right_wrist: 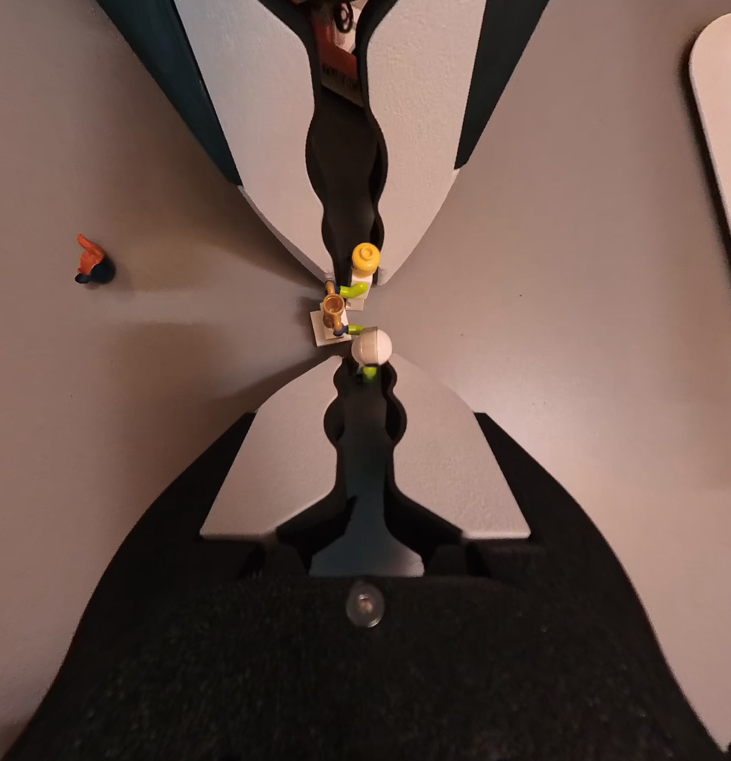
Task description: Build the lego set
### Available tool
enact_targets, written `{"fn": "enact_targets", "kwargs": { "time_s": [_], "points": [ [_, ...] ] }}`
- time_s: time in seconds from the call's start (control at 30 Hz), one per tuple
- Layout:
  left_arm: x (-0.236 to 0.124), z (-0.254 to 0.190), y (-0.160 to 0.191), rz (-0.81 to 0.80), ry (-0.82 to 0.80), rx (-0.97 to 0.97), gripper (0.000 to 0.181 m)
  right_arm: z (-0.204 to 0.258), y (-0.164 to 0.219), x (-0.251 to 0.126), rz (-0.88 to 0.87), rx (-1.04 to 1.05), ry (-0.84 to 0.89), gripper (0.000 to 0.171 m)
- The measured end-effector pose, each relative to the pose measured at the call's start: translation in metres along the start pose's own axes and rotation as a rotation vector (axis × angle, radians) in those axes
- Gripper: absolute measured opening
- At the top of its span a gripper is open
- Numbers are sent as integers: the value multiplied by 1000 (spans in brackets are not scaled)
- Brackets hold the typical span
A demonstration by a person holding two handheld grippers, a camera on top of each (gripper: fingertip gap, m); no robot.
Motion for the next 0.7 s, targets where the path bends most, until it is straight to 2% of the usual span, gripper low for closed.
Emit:
{"fn": "enact_targets", "kwargs": {
  "time_s": [0.7],
  "points": [
    [5,-2,-3,-22,65,-82,10,3,0,1,7,8,-15,8]
  ]
}}
Point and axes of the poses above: each gripper's, where its closed fingertips meet, x out along the fingers, y out of its underside, z = x × y across the jaws, the point moved 4 cm from there along -x, back along the fingers, and after that the axes turned 5 degrees about y, right-handed, at the moved point
